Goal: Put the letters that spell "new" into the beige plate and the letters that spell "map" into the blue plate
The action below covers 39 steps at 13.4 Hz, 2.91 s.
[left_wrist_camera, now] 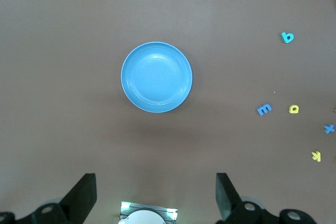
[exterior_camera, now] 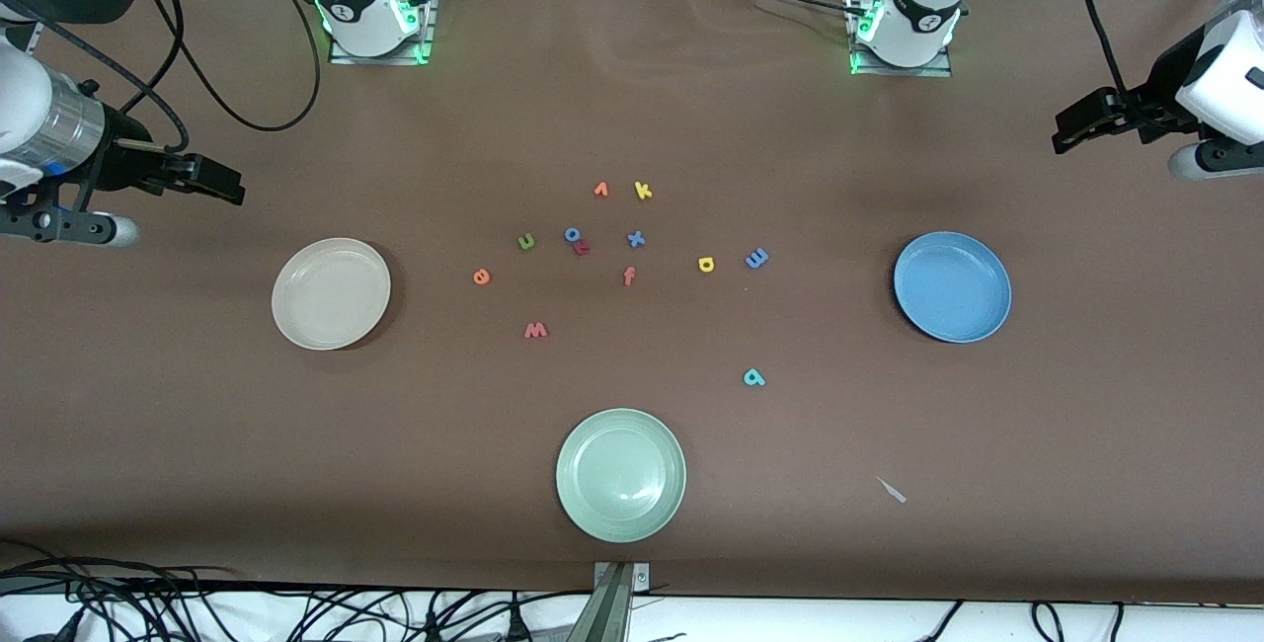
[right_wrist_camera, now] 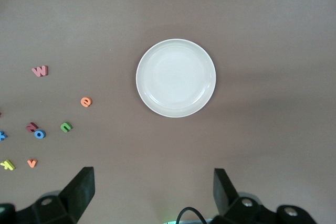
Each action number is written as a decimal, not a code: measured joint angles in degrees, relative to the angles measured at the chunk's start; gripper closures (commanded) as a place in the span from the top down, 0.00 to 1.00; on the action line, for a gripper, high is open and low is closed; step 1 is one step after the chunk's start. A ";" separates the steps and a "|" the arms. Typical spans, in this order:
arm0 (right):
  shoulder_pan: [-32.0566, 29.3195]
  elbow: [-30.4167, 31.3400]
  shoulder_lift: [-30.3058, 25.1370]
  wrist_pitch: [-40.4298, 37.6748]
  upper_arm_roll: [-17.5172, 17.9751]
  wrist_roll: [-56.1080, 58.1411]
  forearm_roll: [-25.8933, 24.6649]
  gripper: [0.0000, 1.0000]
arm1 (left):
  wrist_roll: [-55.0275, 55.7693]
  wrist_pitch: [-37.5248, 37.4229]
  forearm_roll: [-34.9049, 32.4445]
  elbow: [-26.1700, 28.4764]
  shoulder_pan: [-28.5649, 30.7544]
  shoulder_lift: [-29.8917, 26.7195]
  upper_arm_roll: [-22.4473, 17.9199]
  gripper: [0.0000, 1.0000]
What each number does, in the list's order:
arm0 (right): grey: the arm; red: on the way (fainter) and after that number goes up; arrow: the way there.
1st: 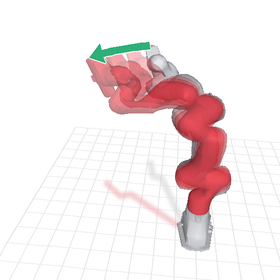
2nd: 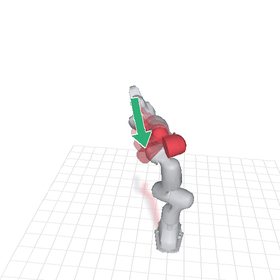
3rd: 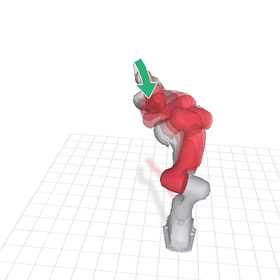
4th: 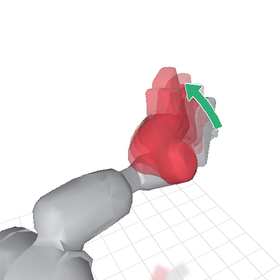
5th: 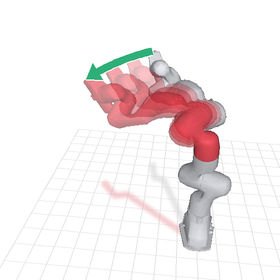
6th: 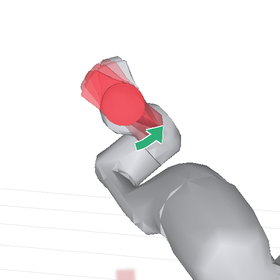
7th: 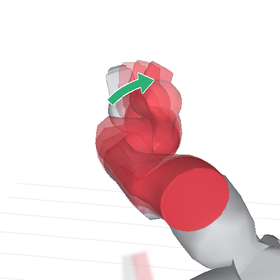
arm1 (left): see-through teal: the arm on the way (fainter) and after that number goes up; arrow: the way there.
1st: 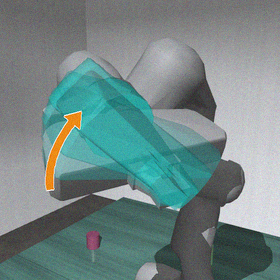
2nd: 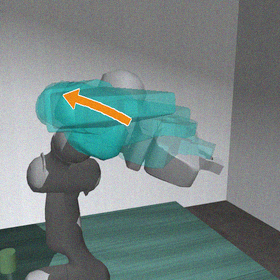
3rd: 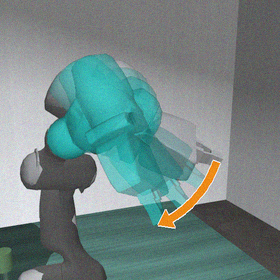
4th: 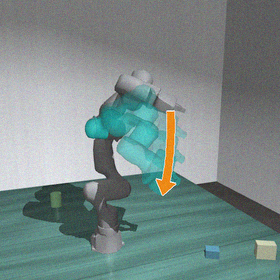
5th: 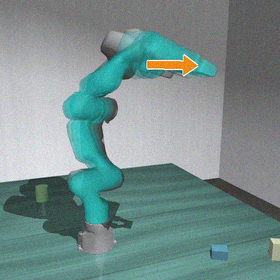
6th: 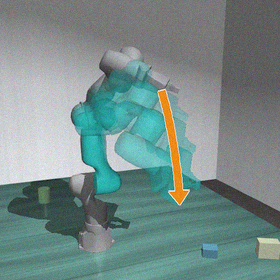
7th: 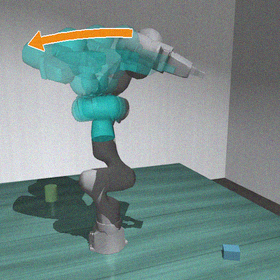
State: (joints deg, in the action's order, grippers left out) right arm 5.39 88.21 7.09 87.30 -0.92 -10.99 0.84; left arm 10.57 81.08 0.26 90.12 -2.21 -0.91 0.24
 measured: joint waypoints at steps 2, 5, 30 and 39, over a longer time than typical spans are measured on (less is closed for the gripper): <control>0.00 0.00 0.00 0.03 0.00 0.01 -0.03 1.00 | 0.00 0.00 0.00 0.00 0.00 0.00 0.05 1.00; 0.00 0.00 0.00 0.04 0.00 0.02 -0.05 1.00 | 0.00 0.00 0.00 0.00 -0.02 0.00 1.21 1.00; 0.00 0.15 0.00 -0.06 -0.02 0.00 -0.07 1.00 | 0.15 -0.21 0.00 0.00 0.79 0.02 1.37 1.00; 0.00 0.16 0.00 -0.06 -0.02 0.00 -0.07 1.00 | 0.16 -0.21 0.00 0.00 0.80 0.02 1.37 1.00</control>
State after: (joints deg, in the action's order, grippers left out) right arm 5.39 88.37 7.09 87.24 -0.94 -10.99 0.77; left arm 10.72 80.87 0.27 90.11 -1.41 -0.89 1.61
